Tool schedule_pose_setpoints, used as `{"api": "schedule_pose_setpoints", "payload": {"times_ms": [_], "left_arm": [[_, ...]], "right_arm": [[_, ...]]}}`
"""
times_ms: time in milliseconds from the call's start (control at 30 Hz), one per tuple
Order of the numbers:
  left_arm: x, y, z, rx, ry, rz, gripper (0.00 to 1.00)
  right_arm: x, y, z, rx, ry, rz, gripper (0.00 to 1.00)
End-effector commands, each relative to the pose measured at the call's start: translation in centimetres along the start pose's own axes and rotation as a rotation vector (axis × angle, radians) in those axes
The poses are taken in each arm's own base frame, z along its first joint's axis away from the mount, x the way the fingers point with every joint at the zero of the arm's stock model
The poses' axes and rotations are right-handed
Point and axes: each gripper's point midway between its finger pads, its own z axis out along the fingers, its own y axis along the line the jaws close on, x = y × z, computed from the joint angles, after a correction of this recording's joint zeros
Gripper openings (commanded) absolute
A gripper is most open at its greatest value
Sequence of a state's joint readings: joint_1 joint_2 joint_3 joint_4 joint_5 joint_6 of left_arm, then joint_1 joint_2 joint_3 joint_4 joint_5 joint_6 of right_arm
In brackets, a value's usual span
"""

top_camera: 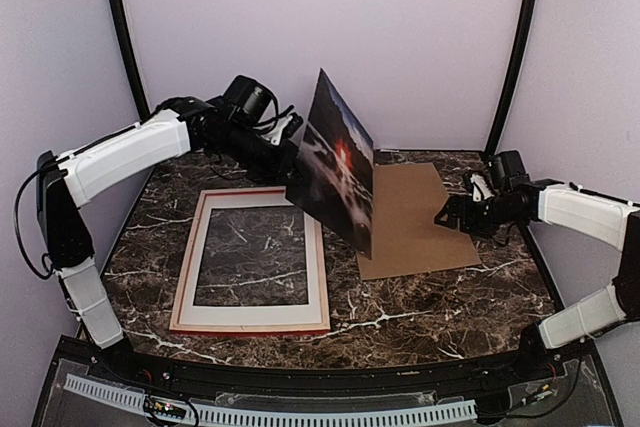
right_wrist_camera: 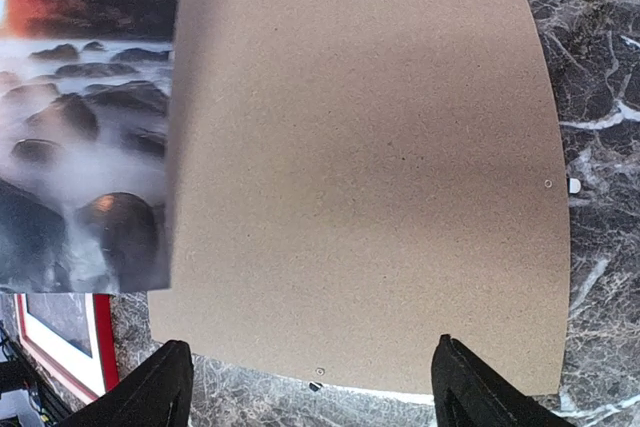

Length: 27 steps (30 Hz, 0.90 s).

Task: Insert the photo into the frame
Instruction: Turn over the photo.

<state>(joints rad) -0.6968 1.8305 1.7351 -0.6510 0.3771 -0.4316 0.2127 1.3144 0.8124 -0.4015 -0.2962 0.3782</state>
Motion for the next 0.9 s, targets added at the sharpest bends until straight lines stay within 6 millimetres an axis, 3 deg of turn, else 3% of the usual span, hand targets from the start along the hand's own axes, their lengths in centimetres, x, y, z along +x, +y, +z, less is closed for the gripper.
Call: {"api": "schedule_pose_setpoints", "payload": {"times_ms": [0, 233, 300, 367, 500, 567, 600, 733, 867], "left_arm": [[2.1, 1.3, -8.4, -0.185, 0.013, 0.065, 0.00], [2.3, 2.0, -18.9, -0.418, -0.115, 0.044, 0.00], [3.0, 2.3, -20.1, -0.456, -0.104, 0.015, 0.00], [3.2, 2.1, -20.0, -0.461, -0.101, 0.001, 0.00], [3.2, 0.6, -16.5, -0.420, -0.047, 0.035, 0.00], [3.3, -0.8, -12.6, -0.386, 0.012, 0.071, 0.00], [3.0, -1.4, -11.8, -0.369, 0.012, 0.080, 0.00], [3.3, -4.4, -5.3, -0.261, 0.083, 0.101, 0.01], [4.2, -5.5, 0.7, -0.213, 0.150, 0.096, 0.04]], "right_arm": [[-1.2, 1.5, -1.1, -0.035, -0.032, -0.032, 0.85], [-1.3, 2.9, -0.8, -0.068, -0.014, -0.053, 0.92], [-1.3, 3.5, -0.6, -0.079, -0.008, -0.061, 0.93], [-1.4, 4.2, -0.6, -0.097, -0.005, -0.063, 0.94], [-1.6, 5.7, -0.7, -0.150, -0.004, -0.060, 0.95], [-1.8, 6.3, -0.7, -0.173, -0.006, -0.055, 0.95], [-1.7, 6.6, -0.8, -0.187, -0.004, -0.053, 0.95], [-1.6, 7.2, -1.0, -0.219, -0.005, -0.040, 0.95], [-1.7, 7.6, -1.3, -0.240, -0.009, -0.032, 0.95]]}}
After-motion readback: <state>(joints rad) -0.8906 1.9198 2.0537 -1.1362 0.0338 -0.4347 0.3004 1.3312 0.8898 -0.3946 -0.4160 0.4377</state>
